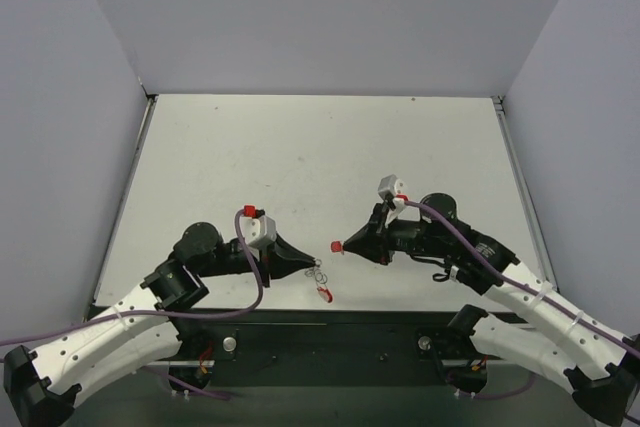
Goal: Put the keys on the keyring
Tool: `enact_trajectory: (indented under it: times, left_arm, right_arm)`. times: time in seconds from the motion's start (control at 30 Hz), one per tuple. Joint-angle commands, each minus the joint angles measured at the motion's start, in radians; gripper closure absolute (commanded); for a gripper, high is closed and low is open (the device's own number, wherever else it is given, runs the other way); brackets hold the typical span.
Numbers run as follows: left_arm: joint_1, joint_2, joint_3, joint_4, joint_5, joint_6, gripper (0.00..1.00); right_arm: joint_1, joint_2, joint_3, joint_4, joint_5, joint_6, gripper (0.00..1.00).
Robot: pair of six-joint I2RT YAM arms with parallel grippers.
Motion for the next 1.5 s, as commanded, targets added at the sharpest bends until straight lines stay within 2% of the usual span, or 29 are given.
enact_trajectory:
  times: [0.0,0.23,0.5,0.87,1.47]
  left_arm:
    - [-0.015,-0.011,0.063,0.115,0.051,0.027,1.00]
    - [-0.048,0.031,0.085,0.144,0.049,0.033,1.00]
    - [-0.104,0.052,0.125,0.091,-0.067,0.090,1.00]
    - [-0.140,0.101,0.174,0.031,-0.156,0.142,1.00]
    - [-0.147,0.065,0.163,-0.006,-0.284,0.173,1.00]
  right_arm:
    - [-0.054,0.014,0.071,0.024,-0.208,0.052,1.00]
    - [-0.065,0.085,0.121,0.024,-0.340,0.081,1.00]
    - [-0.062,0.105,0.137,0.024,-0.322,0.118,1.00]
    - [-0.060,0.088,0.156,0.024,-0.345,0.152,1.00]
    - [-0.062,0.077,0.168,0.024,-0.352,0.204,1.00]
